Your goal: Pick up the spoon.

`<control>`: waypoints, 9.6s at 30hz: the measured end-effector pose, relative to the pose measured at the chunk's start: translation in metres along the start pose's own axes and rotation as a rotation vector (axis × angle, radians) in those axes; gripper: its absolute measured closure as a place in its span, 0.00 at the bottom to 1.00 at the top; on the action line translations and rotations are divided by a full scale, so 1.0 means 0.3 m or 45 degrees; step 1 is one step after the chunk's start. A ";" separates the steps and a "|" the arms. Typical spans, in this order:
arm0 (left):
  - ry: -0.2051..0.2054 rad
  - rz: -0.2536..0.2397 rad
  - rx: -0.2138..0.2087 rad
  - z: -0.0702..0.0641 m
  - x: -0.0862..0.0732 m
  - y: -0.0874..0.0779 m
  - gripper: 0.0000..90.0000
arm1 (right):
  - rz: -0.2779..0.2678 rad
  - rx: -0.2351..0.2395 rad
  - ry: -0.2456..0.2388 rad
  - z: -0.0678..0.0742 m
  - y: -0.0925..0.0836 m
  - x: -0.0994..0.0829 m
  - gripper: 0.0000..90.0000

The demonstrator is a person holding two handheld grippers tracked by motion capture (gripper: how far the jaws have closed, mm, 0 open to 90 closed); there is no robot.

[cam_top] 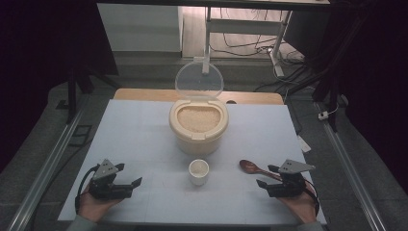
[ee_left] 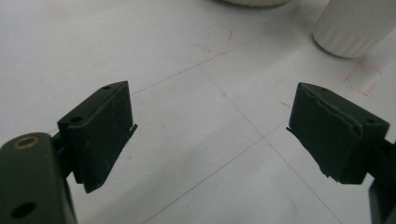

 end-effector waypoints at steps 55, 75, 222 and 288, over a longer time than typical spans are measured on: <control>0.060 0.049 0.019 -0.001 -0.011 0.030 0.14 | 0.471 0.078 -0.080 -0.158 -0.092 0.054 0.36; 0.058 0.048 0.029 0.007 -0.013 0.033 0.14 | 0.706 0.166 -0.121 -0.168 -0.035 -0.102 0.48; 0.118 0.070 -0.049 -0.056 0.050 0.059 0.15 | 0.282 0.487 -0.712 0.287 0.086 0.363 0.86; 0.704 0.516 -0.354 -0.542 0.218 0.157 0.67 | 0.286 0.507 -0.944 0.418 0.192 0.467 0.86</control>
Point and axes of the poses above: each handheld gripper's, and its own axes: y roughly forward along the jaws, x roughly out of its top, z roughly to its left, the point moved 10 cm from there along y, roughly forward along the jaws, and after that the axes turned 11 degrees about -y, right-handed, at the moved point
